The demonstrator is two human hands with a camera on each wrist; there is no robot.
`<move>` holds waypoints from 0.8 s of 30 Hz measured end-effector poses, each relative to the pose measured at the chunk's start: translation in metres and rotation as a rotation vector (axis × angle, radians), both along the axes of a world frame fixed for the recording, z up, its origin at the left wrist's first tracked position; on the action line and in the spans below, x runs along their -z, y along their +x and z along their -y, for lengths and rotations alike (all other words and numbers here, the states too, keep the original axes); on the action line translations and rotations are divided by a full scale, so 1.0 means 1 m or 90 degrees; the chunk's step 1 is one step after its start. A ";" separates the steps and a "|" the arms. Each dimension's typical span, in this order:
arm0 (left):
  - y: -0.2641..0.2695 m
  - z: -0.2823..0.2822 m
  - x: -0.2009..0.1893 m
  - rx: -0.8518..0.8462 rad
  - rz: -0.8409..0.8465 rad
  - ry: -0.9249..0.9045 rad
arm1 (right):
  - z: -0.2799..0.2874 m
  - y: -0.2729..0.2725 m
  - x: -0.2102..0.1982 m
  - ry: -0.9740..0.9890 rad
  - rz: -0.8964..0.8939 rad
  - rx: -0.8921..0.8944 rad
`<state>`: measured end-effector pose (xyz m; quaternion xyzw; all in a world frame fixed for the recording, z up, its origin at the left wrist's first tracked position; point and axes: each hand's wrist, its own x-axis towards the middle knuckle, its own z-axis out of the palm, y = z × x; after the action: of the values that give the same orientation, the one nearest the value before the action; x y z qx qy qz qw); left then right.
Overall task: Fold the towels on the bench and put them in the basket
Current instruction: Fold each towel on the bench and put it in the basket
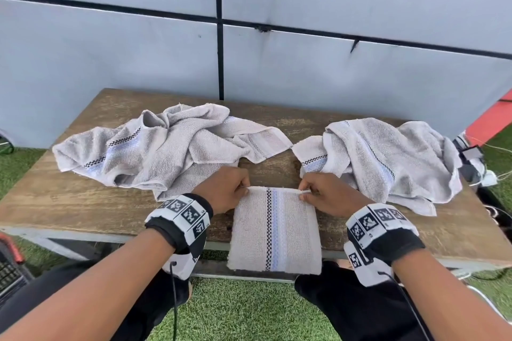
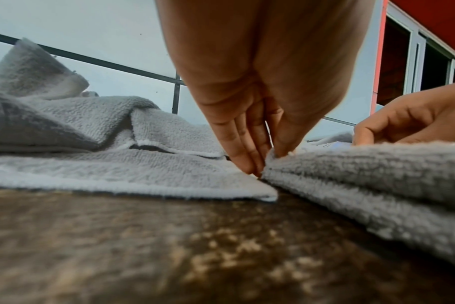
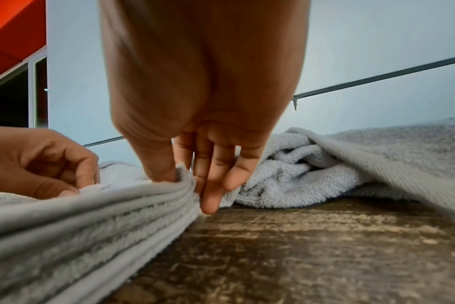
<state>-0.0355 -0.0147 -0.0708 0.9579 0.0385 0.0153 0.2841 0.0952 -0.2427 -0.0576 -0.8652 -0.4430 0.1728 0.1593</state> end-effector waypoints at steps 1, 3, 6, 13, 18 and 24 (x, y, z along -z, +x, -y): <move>0.000 0.000 0.000 -0.008 -0.001 -0.010 | 0.000 0.000 -0.001 0.007 -0.007 0.008; 0.001 0.000 0.001 -0.024 -0.002 -0.035 | -0.001 -0.001 -0.002 0.017 -0.019 0.023; 0.001 0.000 0.000 -0.042 -0.009 -0.050 | -0.002 -0.003 -0.003 0.023 -0.022 0.034; -0.003 0.009 0.000 -0.052 0.012 -0.037 | 0.001 -0.008 -0.002 0.046 -0.024 0.100; -0.003 0.011 0.004 -0.080 0.037 -0.022 | 0.002 -0.012 0.000 0.076 0.032 0.083; -0.003 0.011 0.006 -0.085 0.050 -0.013 | -0.002 -0.013 0.000 0.102 0.045 0.075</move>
<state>-0.0390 -0.0261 -0.0766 0.9489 0.0910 0.0713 0.2937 0.0821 -0.2410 -0.0580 -0.8796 -0.4092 0.0967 0.2224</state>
